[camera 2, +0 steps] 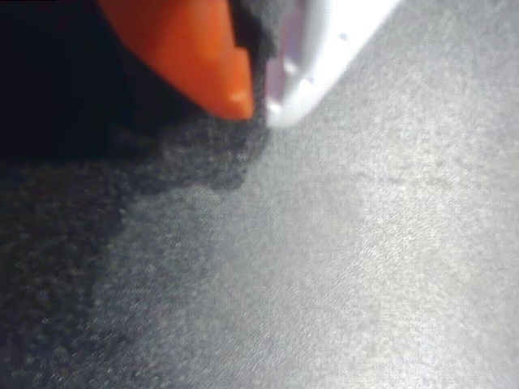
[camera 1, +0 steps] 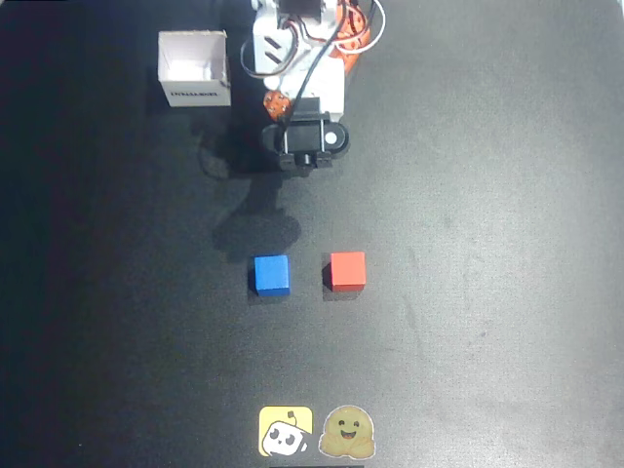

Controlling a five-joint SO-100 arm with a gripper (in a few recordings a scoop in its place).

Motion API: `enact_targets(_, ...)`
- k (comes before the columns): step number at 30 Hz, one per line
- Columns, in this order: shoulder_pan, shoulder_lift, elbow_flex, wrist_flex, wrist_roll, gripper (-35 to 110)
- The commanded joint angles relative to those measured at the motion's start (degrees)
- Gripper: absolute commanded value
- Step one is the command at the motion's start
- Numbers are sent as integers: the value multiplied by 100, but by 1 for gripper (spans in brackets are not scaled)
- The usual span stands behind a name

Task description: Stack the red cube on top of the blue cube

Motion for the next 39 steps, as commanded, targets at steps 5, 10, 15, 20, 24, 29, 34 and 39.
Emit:
enact_targets(5, -18, 44, -18, 26, -18, 0)
enact_targets(10, -18, 44, -18, 26, -26, 0)
enact_targets(15, -18, 44, -18, 26, -26, 0)
enact_targets(20, 26, 44, -18, 26, -26, 0)
enact_targets(24, 26, 44, -18, 26, -26, 0)
enact_targets(29, 18, 44, -18, 26, -26, 0)
enact_targets(34, 35, 44, -18, 26, -26, 0)
enact_targets(39, 9, 44, -26, -9, -299, 0)
